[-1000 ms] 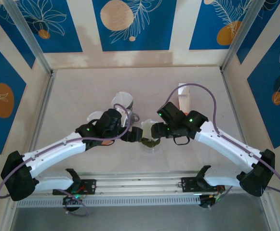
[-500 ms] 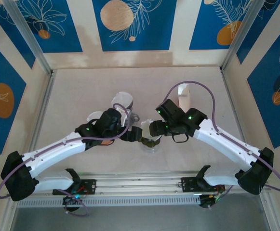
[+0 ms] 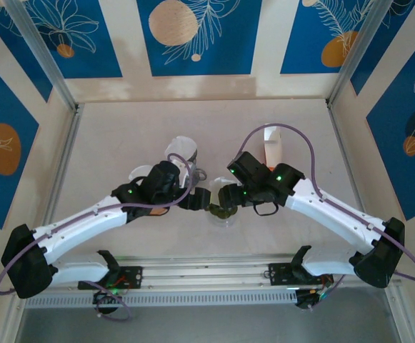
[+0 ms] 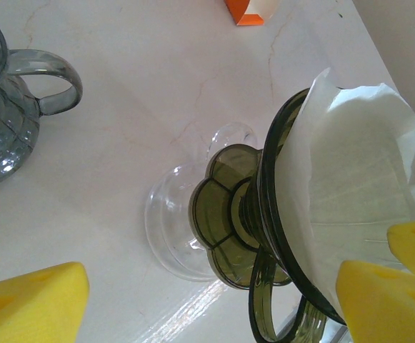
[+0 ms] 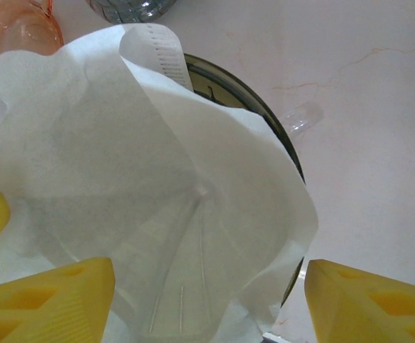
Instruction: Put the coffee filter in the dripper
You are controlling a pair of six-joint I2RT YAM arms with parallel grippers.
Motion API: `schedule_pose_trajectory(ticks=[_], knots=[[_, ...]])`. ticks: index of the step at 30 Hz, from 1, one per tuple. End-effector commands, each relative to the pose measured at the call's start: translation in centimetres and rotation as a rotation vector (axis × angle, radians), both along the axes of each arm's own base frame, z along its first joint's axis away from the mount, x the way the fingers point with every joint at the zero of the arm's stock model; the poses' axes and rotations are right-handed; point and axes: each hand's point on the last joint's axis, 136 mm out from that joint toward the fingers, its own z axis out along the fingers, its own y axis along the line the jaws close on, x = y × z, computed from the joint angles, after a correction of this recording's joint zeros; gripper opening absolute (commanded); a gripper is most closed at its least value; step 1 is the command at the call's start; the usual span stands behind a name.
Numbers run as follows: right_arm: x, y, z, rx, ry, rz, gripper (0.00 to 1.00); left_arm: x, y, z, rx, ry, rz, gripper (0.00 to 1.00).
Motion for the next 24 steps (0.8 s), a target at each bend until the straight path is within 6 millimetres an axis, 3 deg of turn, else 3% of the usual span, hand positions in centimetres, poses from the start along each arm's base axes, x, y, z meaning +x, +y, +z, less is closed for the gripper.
schedule_pose_trajectory(ticks=[1, 9, 24], knots=[[-0.9, -0.4, -0.4, -0.015, 0.031, 0.015, 0.72, 0.7, -0.1, 0.8, -0.013, -0.013, 0.012, 0.89], [1.7, 0.0, 0.5, 0.005, 0.001, -0.046, 0.75, 0.7, -0.1, 0.6, -0.011, -0.010, 0.011, 0.89], [2.2, -0.2, -4.2, -0.133, 0.093, -0.019, 0.75, 0.7, -0.3, 0.3, -0.015, -0.002, 0.008, 0.89]])
